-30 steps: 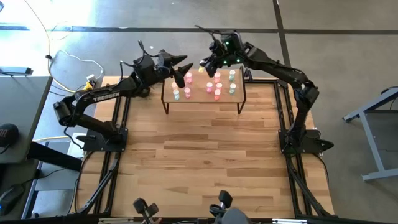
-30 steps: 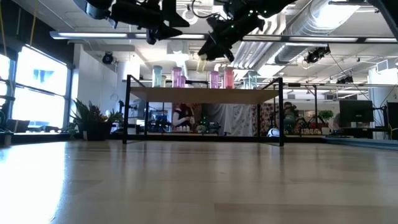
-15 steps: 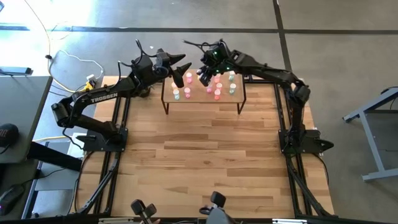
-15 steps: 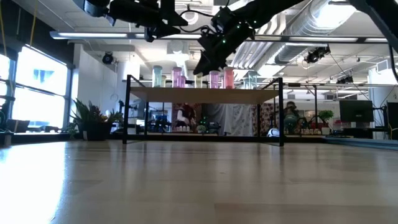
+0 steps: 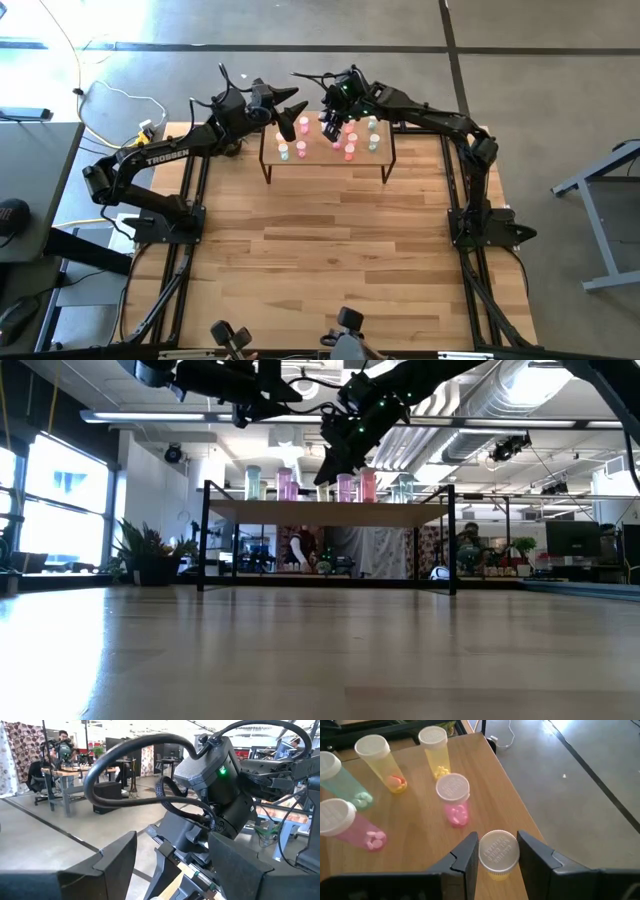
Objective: Pick and place medicine bottles onto shelf by color
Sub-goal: Put the yellow pill bottle on the shelf
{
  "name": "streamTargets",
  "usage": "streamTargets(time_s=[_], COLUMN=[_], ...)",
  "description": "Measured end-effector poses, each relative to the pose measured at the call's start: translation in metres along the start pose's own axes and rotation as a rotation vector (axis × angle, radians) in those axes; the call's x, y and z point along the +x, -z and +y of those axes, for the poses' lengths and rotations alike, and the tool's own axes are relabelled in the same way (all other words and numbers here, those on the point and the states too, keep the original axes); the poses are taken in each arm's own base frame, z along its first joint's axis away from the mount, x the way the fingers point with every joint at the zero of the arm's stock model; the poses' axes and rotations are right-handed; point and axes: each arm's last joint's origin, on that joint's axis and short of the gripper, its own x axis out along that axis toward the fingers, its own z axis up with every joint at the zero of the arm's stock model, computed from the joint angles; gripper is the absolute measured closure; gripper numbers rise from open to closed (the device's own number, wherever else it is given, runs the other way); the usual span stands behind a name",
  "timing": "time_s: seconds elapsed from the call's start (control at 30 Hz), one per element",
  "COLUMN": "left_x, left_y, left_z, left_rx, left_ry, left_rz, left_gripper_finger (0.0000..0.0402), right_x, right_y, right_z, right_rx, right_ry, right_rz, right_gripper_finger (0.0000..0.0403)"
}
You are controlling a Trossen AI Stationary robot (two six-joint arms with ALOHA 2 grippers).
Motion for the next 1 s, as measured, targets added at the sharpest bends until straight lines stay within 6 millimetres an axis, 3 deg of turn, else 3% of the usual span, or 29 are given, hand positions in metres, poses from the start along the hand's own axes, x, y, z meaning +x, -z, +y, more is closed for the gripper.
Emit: streamTargets(time_s=[0.73,1.0], left_x=[0.0002,0.0002], left_y=[0.0002,0.0002], left_z=[0.0000,0.0000], left_rx=[0.000,0.000], left_ry=[0.000,0.000], left_rz=[0.001,0.001], left_gripper_finger=[0.0166,0.0167], right_x=[-0.0001,-0.0001], right_y=[0.0038,0.0040], right_z=[0.0011,0.0003], right_rx=[0.006,0.016], right_ry=[-0.018,0.011], right_rz=[0.038,0.043], right_gripper_finger=[0.0298,0.0248])
